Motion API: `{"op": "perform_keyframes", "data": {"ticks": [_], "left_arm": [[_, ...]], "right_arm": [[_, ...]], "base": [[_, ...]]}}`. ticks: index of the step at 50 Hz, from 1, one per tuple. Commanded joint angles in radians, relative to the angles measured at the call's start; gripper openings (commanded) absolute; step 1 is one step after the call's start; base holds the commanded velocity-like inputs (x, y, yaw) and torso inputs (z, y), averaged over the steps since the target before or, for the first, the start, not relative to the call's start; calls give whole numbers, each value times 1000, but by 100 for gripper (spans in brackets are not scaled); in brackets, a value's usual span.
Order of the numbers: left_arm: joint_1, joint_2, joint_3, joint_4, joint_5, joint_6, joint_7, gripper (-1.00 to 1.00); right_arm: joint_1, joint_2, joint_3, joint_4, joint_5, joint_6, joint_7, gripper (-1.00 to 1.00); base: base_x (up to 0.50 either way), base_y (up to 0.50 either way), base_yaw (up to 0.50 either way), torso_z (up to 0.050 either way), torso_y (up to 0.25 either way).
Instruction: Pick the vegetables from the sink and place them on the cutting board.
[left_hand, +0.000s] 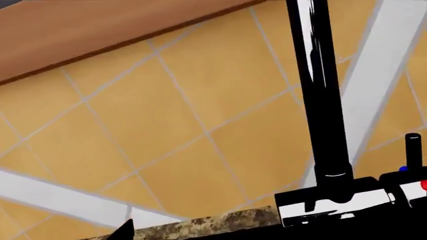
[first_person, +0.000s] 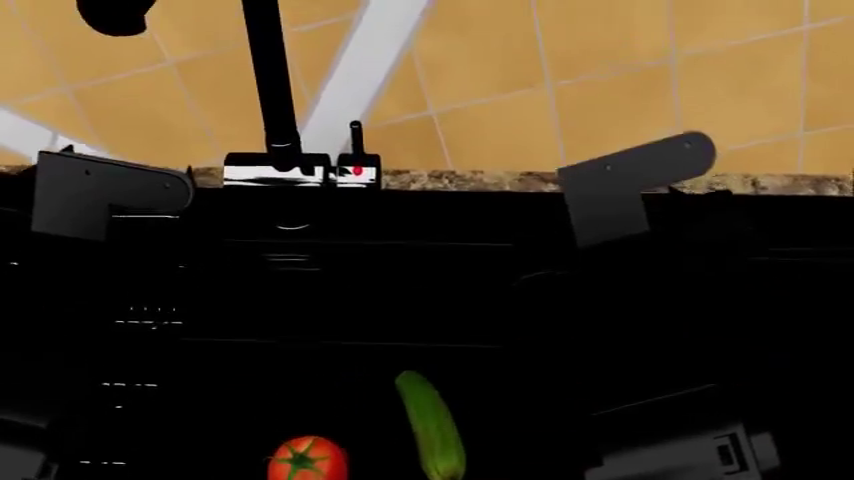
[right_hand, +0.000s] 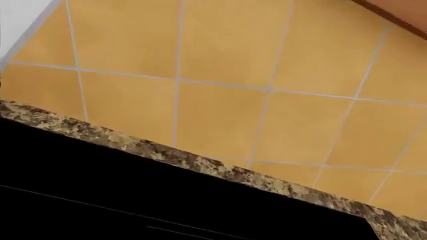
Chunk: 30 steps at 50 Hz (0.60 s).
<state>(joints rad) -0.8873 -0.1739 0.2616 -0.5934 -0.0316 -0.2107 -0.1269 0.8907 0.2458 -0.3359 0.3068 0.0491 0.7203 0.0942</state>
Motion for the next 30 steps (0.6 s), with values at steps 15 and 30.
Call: {"op": "perform_keyframes", "data": {"ticks": [15, 30], "left_arm": [[154, -312, 146, 437, -149, -152, 556, 100], [112, -493, 211, 682, -362, -345, 937, 100]], "right_arm": [[103, 359, -389, -429, 154, 324, -719, 100], [272, 475, -566, -561, 175, 468, -938, 100]], "base": [[289, 0, 0, 0, 0], [17, 0, 0, 0, 0]]}}
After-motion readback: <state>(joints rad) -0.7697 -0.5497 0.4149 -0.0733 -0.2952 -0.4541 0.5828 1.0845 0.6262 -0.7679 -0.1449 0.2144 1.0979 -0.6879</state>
